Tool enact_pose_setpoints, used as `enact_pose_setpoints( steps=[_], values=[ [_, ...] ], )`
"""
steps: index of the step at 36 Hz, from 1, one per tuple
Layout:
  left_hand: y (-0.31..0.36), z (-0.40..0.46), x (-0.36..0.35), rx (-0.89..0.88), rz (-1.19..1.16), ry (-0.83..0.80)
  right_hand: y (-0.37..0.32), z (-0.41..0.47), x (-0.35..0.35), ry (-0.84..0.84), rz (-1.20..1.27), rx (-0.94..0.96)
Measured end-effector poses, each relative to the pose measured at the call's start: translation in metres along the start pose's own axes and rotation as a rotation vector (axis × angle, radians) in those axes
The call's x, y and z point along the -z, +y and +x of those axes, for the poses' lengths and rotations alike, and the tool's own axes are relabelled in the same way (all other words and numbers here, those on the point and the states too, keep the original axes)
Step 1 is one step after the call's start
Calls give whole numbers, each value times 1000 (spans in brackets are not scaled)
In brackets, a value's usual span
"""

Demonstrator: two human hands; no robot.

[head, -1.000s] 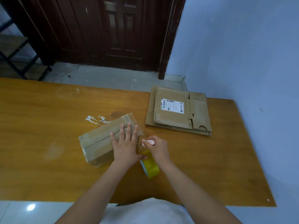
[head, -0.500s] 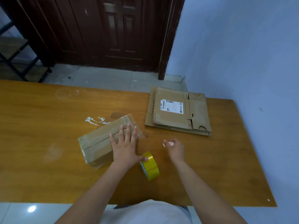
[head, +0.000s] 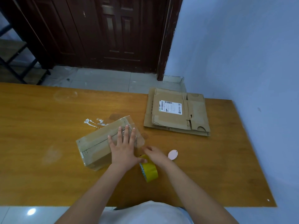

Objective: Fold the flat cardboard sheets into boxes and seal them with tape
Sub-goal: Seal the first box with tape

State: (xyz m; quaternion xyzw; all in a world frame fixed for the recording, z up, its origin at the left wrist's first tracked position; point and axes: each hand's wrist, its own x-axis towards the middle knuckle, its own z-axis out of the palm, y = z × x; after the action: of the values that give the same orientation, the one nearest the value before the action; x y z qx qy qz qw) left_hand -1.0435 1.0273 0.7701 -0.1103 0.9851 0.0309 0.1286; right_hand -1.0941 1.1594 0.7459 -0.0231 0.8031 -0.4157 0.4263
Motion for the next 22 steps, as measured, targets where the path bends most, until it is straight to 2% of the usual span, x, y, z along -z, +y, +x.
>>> enact_pose_setpoints(
  steps=[3, 13, 22],
  values=[
    [0, 0, 0, 0, -3, 7, -6, 3, -3, -106, -132, -21],
    [1, -1, 0, -1, -3, 14, -1, 6, 0, 10, -367, 39],
    [0, -2, 0, -9, 0, 9, 4, 10, 9, 34, -379, 10]
  ],
)
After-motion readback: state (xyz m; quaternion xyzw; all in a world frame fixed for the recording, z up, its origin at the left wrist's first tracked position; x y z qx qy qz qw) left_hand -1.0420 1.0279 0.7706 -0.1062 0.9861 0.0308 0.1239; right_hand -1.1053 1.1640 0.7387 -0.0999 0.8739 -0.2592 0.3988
